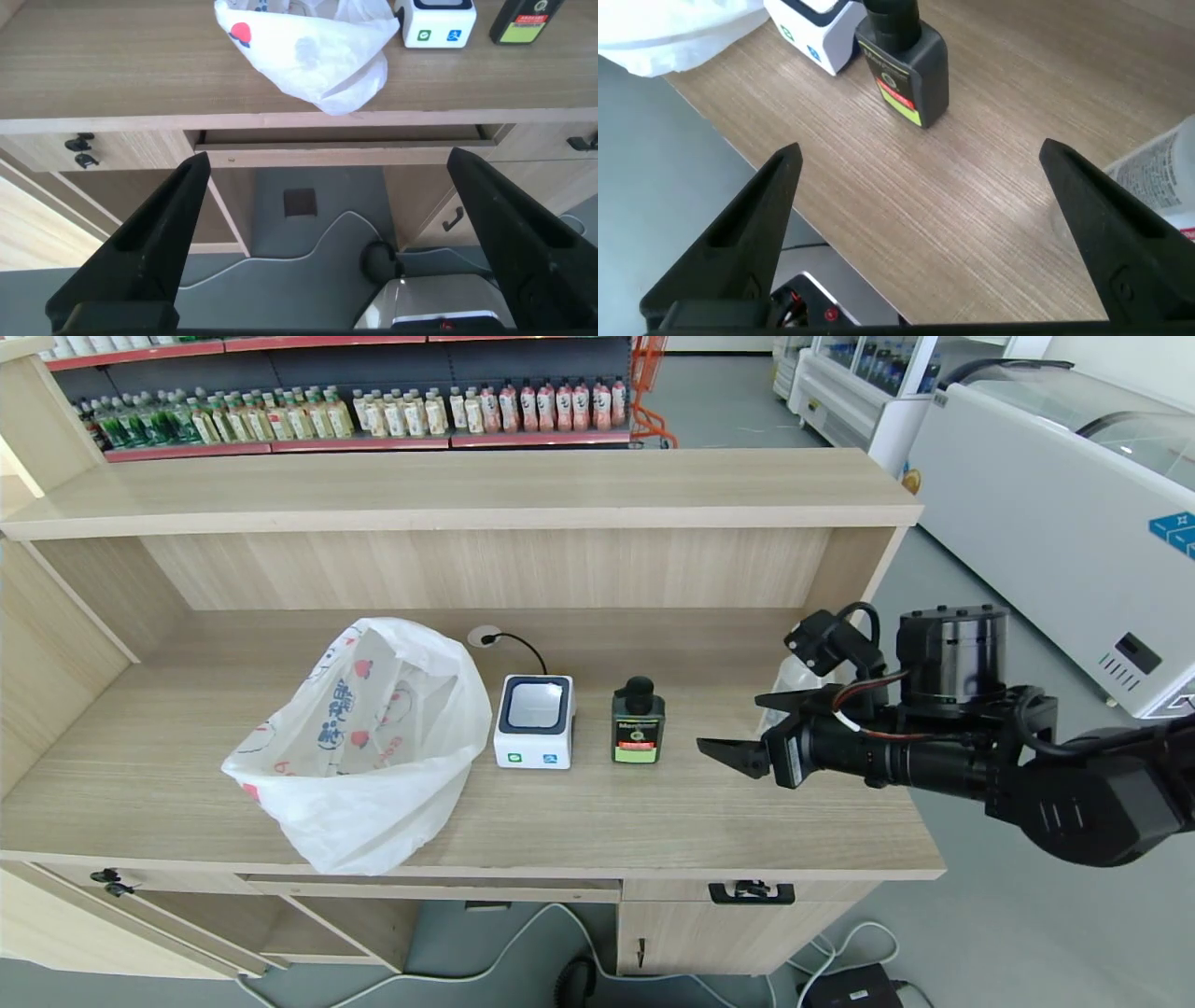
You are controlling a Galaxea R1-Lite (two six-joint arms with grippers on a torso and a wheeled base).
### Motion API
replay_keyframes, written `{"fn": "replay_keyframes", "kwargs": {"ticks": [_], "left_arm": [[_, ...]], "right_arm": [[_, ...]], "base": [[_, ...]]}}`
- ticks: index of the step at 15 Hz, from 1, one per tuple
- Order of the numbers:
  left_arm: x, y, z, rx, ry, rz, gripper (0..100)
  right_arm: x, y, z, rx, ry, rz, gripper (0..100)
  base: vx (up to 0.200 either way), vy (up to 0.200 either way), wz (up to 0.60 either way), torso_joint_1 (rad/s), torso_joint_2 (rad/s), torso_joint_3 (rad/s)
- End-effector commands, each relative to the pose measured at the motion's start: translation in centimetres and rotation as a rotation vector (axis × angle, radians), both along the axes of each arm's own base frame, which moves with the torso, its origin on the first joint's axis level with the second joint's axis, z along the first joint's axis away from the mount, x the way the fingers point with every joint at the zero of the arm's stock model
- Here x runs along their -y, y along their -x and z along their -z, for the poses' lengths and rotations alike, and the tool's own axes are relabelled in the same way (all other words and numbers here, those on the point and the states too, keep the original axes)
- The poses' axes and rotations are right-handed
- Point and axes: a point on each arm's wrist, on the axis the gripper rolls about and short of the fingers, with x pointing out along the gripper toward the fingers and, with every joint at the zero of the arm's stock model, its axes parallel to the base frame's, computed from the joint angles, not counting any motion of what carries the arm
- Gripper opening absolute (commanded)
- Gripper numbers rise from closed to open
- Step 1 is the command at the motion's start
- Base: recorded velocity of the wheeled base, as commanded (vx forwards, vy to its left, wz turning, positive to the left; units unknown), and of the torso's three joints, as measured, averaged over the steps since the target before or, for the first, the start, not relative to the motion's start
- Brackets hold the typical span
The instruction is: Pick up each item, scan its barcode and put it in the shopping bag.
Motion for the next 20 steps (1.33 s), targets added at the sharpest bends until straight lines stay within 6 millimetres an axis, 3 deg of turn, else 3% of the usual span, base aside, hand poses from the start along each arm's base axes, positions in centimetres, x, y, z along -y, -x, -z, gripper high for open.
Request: {"fn": "replay_keyframes", "kwargs": {"ticks": [1,20], "left_arm": [[0.0,0.0,0.0,0.0,0.0,0.0,100],[0.0,0.0,0.0,0.0,0.0,0.0,100]], "right_arm": [[-0.5,-1.1,0.8,-0.012,0.009,-0.004,100],[-6.1,-8.0,4.0,0.009,-0.008,-0.144,100]], "base": [[0.0,0.0,0.0,0.0,0.0,0.0],[0.0,0.0,0.0,0.0,0.0,0.0]]}}
